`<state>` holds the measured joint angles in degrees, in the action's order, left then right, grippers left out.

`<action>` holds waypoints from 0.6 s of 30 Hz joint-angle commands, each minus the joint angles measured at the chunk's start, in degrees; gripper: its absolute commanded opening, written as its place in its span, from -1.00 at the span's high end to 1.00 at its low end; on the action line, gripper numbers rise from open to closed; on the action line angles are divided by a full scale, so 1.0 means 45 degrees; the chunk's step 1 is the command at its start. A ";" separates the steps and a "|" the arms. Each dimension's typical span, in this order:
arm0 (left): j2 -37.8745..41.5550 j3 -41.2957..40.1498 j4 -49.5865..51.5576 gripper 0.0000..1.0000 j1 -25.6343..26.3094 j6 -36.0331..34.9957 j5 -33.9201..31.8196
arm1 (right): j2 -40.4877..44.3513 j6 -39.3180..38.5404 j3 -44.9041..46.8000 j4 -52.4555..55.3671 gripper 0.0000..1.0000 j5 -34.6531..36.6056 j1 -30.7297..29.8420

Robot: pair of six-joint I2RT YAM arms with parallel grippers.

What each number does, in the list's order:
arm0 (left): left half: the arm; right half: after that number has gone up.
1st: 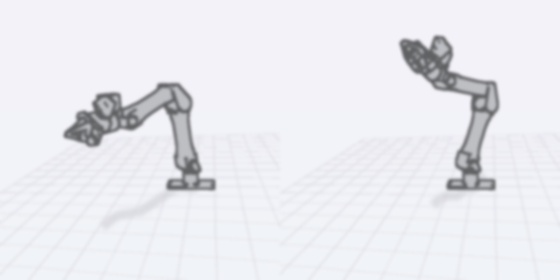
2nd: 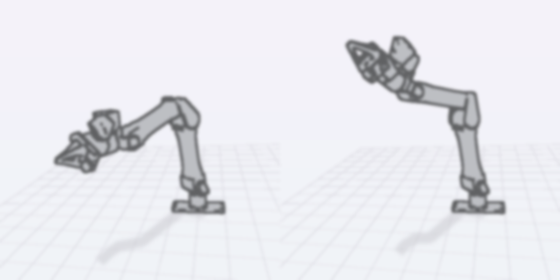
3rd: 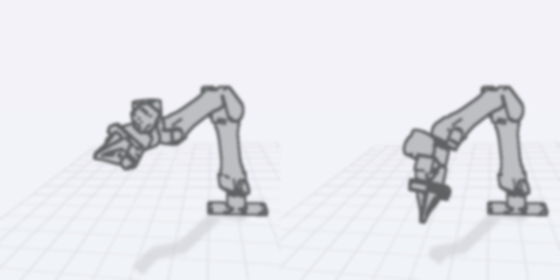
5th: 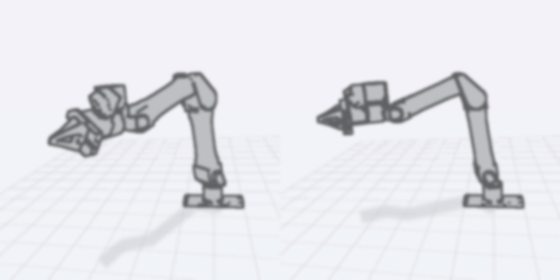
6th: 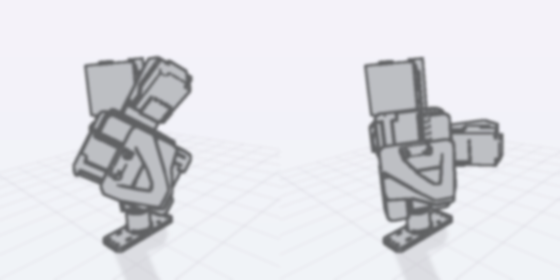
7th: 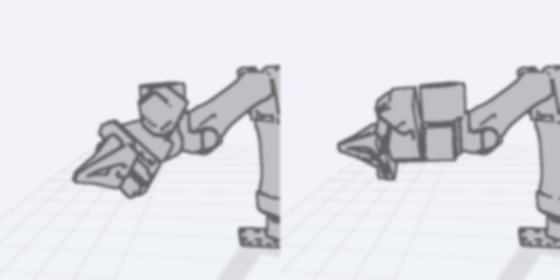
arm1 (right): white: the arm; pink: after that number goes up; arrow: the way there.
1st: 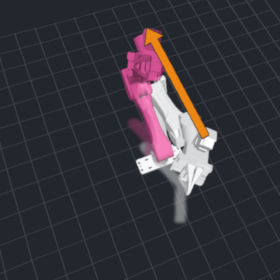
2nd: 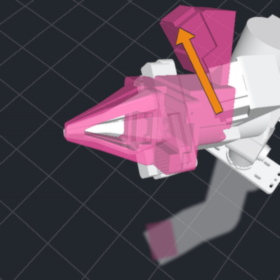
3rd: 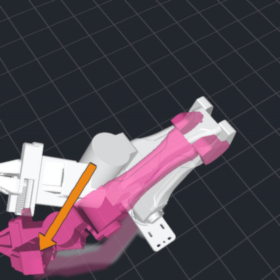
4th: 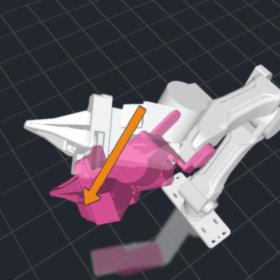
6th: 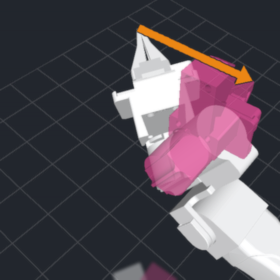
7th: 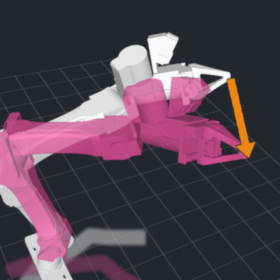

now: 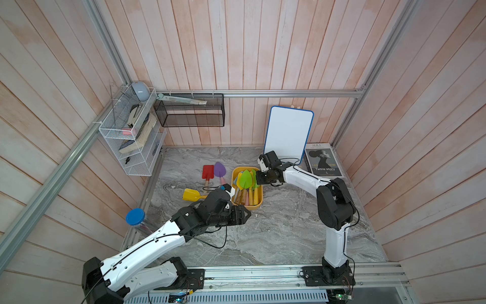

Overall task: Put the shovel into the storage box
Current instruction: Place the shovel in the storage box.

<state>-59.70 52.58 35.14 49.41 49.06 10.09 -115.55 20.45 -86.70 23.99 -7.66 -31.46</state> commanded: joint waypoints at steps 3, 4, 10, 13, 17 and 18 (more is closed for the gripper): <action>-0.0094 -0.0141 -0.0138 -0.46 -0.0062 -0.0278 0.0121 | -0.0508 -0.0571 -0.0382 0.1073 1.00 -0.0583 -0.0083; -0.0094 -0.0131 -0.0133 -0.46 -0.0062 -0.0289 0.0121 | -0.0559 -0.0579 -0.0431 0.1123 1.00 -0.0563 -0.0088; -0.0083 -0.0124 -0.0005 -0.47 -0.0060 -0.0228 0.0025 | -0.0661 -0.0599 -0.0685 0.1426 0.78 -0.0241 -0.0122; -0.0092 -0.0109 0.0021 -0.46 -0.0062 -0.0199 0.0005 | -0.0666 -0.0639 -0.0886 0.1645 0.67 -0.0001 -0.0132; -0.0104 -0.0082 0.0073 -0.46 -0.0061 -0.0175 0.0005 | -0.0690 -0.0701 -0.1196 0.1948 0.60 0.0254 -0.0166; -0.0117 -0.0058 0.0097 -0.46 -0.0066 -0.0160 -0.0022 | -0.0690 -0.0697 -0.1287 0.2006 0.59 0.0323 -0.0188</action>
<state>-59.99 52.58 35.16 49.41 49.08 10.20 -117.36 18.15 -90.39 29.43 -8.21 -32.12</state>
